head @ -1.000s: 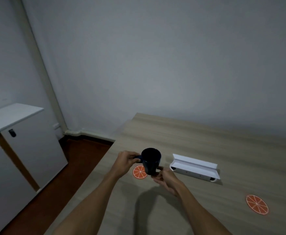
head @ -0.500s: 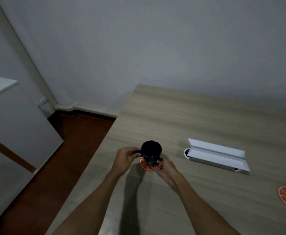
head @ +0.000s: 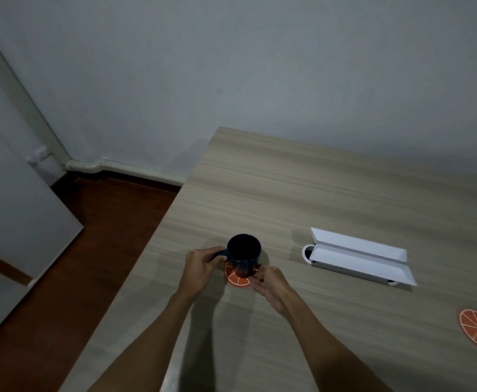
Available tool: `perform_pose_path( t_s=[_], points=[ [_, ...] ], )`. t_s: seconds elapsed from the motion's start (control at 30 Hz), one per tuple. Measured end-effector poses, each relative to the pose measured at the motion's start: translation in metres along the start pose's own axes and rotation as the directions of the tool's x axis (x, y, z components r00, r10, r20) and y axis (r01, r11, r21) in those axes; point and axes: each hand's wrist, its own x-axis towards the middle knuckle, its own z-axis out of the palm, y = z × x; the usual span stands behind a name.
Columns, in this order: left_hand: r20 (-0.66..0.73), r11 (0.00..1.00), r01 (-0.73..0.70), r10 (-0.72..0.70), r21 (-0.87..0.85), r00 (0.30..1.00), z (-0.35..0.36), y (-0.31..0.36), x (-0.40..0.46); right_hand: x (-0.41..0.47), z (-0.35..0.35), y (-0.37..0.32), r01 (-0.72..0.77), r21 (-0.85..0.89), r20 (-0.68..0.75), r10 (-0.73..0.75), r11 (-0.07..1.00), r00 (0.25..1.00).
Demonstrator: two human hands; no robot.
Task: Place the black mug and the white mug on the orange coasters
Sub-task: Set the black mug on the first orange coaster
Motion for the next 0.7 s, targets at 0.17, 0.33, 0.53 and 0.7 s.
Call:
perform_pose_path(
  t_s=[0.17,0.33,0.53,0.7],
  points=[
    [0.005,1.000,0.013,-0.013,0.014,1.000,0.001,-0.001,-0.004,-0.009,0.003,-0.005,0.014,-0.041,0.008,-0.013,0.999,1.000],
    [0.099,0.982,0.026,-0.045,0.186,0.994,-0.005,0.010,-0.008,-0.032,-0.011,-0.016,0.080,-0.083,0.035,-0.078,0.993,0.996],
    [0.049,0.932,0.049,-0.071,0.359,0.996,-0.022,0.075,-0.017,-0.095,-0.068,-0.055,0.247,-0.329,-0.022,-0.269,0.911,0.963],
    [0.123,0.949,-0.024,-0.015,0.315,0.992,-0.010,0.167,-0.036,-0.175,-0.137,-0.081,0.388,-0.612,-0.060,-0.530,0.689,0.846]
  ],
)
